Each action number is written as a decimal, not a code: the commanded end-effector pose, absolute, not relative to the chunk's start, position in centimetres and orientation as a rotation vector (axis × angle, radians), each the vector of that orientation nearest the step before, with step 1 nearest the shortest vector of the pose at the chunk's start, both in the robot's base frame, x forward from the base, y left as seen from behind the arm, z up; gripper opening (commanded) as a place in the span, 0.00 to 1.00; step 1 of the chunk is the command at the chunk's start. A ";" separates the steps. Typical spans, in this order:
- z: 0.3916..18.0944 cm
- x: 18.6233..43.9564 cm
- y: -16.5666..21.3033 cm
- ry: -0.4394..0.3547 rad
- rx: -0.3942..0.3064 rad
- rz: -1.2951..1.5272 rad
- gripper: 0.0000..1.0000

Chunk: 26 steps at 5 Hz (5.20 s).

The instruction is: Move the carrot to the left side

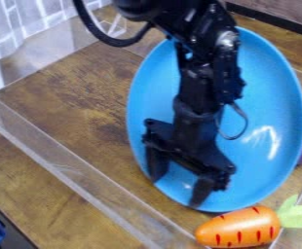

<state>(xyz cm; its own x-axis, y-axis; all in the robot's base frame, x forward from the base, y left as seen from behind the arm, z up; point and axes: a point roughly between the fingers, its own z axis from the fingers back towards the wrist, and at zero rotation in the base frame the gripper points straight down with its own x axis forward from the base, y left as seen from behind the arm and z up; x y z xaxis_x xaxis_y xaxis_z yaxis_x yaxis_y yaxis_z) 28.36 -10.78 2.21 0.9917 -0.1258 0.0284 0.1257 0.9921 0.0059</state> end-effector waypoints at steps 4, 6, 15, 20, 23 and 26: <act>1.5 29.6 -7.8 -0.019 0.046 0.066 1.00; 1.4 30.3 -6.3 -0.025 0.055 0.064 1.00; 1.4 34.4 -3.9 -0.073 0.083 -0.096 1.00; 1.6 31.9 -11.4 -0.109 0.048 -0.327 1.00; 3.7 30.6 -12.3 -0.107 0.032 -0.488 1.00; 2.0 31.1 -15.8 -0.092 0.028 -0.414 1.00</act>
<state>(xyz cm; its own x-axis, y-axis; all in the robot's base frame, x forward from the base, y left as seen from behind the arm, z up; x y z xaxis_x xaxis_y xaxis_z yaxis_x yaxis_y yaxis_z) 31.77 -14.96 2.31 0.9184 -0.3848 0.0921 0.3819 0.9230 0.0481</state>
